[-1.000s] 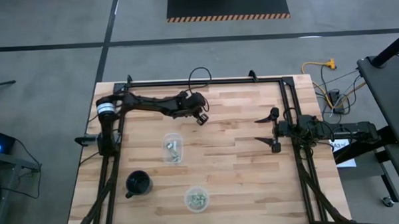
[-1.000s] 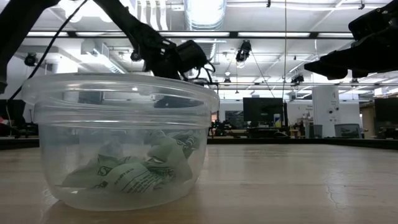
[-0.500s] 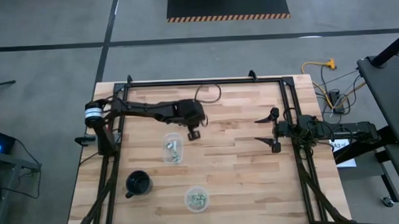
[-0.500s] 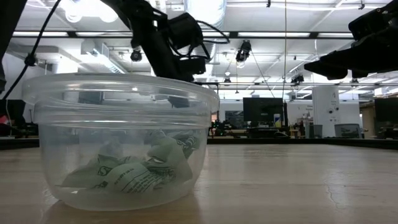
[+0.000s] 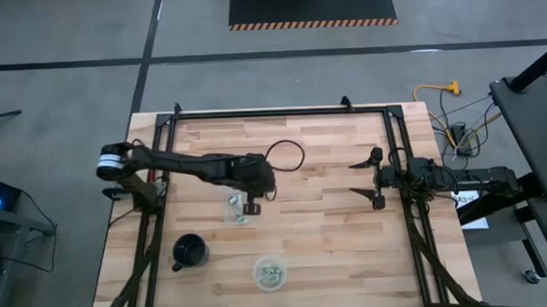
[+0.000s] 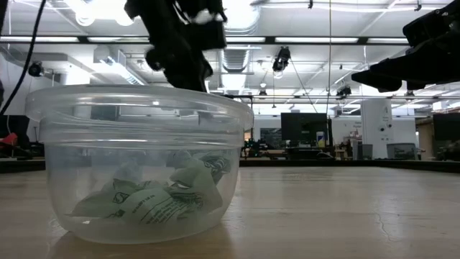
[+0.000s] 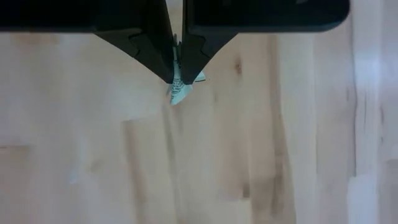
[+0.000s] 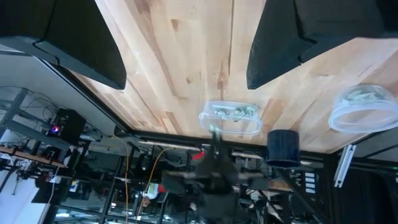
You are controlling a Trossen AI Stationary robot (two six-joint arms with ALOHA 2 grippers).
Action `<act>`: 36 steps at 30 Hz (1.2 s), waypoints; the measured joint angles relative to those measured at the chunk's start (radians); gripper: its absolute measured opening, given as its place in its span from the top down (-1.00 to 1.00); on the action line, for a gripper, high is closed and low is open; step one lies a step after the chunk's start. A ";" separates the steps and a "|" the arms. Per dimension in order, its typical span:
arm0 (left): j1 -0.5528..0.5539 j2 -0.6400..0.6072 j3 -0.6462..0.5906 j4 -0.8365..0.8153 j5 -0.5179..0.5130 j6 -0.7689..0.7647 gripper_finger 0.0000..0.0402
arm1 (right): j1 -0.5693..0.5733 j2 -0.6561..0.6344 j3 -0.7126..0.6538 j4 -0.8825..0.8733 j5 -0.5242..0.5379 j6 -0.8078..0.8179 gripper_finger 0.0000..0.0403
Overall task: Pick and place Stevia / Truvia into bins
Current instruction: Put the stevia packet into the oval transparent container
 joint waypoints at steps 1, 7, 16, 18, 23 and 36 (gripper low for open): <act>-0.013 -0.020 -0.007 0.000 0.001 -0.016 1.00 | 0.000 0.000 0.000 0.000 0.000 0.000 -0.61; -0.081 -0.135 -0.085 -0.018 -0.058 -0.061 1.00 | 0.000 0.000 0.000 0.000 0.000 0.000 -0.61; -0.100 -0.264 -0.179 -0.067 -0.154 -0.278 1.00 | 0.000 0.000 0.000 0.000 0.000 0.000 -0.61; -0.100 -0.282 -0.190 -0.064 -0.152 -0.344 1.00 | 0.000 -0.001 0.000 0.000 0.000 0.000 -0.61; -0.100 -0.292 -0.198 -0.154 -0.151 -0.482 1.00 | 0.000 -0.001 0.000 0.000 0.001 0.000 -0.61; -0.101 -0.268 -0.202 -0.148 -0.153 -0.486 1.00 | 0.000 0.000 0.000 0.000 0.000 0.000 -0.61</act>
